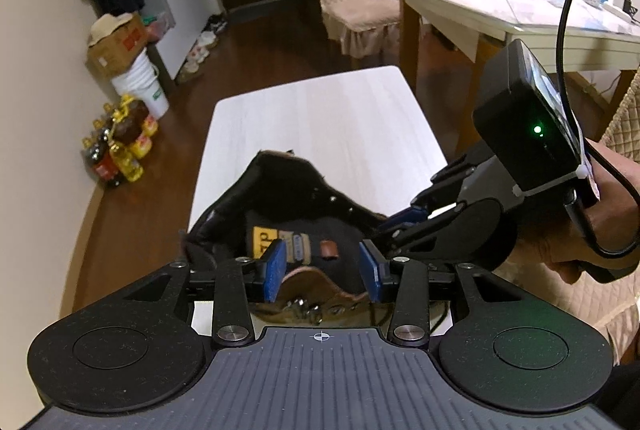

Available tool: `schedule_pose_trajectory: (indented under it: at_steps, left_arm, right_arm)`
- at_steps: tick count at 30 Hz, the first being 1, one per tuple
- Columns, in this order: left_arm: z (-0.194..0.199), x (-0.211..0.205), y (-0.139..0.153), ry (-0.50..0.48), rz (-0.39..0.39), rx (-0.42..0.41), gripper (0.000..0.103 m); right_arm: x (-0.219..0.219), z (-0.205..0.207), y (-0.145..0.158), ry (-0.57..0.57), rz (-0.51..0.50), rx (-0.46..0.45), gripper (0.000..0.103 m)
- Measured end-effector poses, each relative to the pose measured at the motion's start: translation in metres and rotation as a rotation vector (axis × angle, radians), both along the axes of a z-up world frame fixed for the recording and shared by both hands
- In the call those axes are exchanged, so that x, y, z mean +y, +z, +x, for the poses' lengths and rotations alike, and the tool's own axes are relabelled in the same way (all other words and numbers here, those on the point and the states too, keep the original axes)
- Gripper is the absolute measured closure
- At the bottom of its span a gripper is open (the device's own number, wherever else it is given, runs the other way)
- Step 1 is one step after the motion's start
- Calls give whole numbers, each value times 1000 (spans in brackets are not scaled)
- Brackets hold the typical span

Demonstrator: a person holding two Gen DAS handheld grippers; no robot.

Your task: Lace up shoes with both hands

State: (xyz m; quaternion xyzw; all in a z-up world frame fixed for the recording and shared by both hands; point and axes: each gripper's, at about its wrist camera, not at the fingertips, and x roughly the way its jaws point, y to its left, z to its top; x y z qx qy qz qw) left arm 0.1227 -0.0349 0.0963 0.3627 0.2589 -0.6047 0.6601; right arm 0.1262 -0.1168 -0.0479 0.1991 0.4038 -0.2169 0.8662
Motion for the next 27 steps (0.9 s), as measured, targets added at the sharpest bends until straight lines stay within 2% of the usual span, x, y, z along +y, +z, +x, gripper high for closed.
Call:
schedule_pose_trajectory:
  at_steps: [3,5,8,12,16,19,27]
  left_arm:
    - [2,5,1,-6,0,6,58]
    - [3,5,1,-7,-4,7,58]
    - [3,5,1,-8,-7,12,57]
    - [5,7,0,-8,-8,17,56]
    - [7,9,1,-4,-11,24,54]
    - [6,7,1,-12,-5,24,53]
    - [4,1,0,-68,14,37,52]
  right_arm:
    - [0,1,-3,-17,20,-8,90]
    - [-6,-5,-5,-66,87,-37,96]
    - [-20,-25,-9,-179,267,-131,99]
    - [-38,-56,-25,-368,580,-319,99]
    - [-43,-74,-50,-533,773,-455,99]
    - [-42,-75,-62,-577,803,-492,99]
    - [-40,-68,-59,-651,734,-576,99]
